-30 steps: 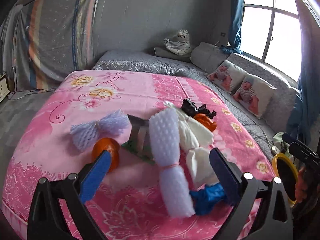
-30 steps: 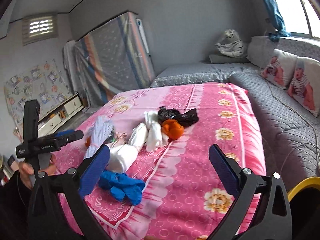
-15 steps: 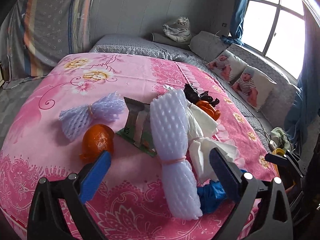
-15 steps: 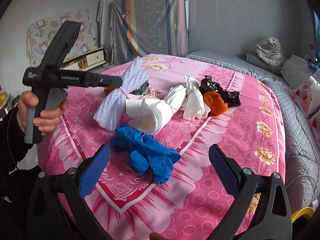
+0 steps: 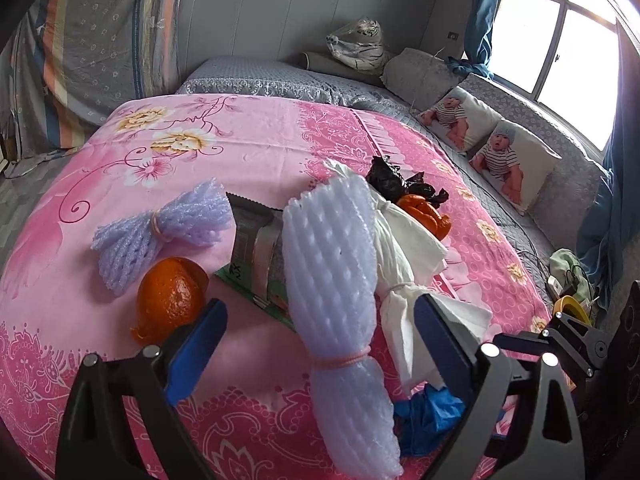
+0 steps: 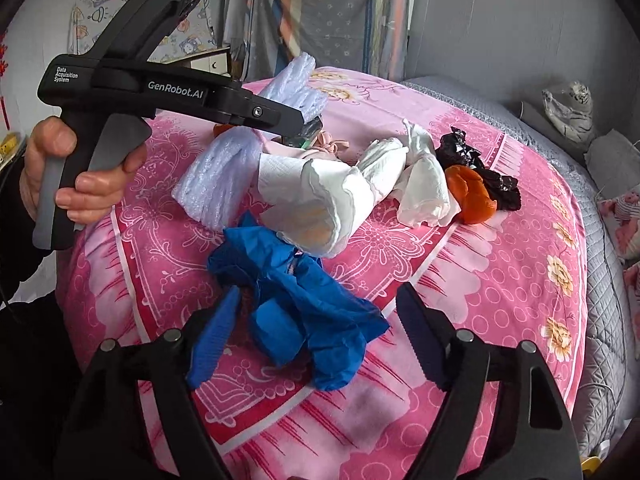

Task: Collect trash
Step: 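Grasp the white foam net with the left tool while the right tool grasps the blue glove, then carry the foam net and blue glove to the yellow bin and release both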

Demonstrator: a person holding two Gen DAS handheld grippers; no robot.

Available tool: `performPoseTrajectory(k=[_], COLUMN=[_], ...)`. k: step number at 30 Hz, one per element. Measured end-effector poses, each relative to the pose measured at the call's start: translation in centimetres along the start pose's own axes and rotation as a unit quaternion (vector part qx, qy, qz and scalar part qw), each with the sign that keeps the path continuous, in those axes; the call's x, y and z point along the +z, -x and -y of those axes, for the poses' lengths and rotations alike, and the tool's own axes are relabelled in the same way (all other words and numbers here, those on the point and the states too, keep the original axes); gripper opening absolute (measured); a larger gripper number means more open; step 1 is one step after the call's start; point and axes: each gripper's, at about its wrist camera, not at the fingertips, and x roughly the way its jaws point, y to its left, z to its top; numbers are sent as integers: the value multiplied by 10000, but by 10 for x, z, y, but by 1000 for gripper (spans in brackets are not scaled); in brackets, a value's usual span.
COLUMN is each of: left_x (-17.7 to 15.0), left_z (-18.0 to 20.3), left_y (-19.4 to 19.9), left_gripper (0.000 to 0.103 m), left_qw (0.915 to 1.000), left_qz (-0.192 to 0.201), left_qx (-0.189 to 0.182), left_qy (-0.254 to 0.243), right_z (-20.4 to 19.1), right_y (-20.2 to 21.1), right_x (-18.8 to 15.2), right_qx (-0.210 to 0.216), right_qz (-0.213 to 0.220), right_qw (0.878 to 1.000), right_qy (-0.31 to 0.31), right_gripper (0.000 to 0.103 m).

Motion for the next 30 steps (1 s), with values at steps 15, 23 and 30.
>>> performPoseTrajectory(k=[15,23,30], left_x=[-1,-4,-6], left_z=[-8,-8,-4], left_y=[-13,31,52], left_gripper=[26,25,25], left_qw=[9992,9985,9973], left_qz=[-200,307,552], left_qx=[-195,-272,-238], left_qy=[292,357,427], right_z=[5,23,29], right_y=[-14,18,47], right_x=[-1,-4,-9], right_qx=[140,453,115], right_qz=[-348,-41,229], right_qw=[9990,9949,9929], right_qy=[-222,-902,-1159], right_gripper=[22,16,16])
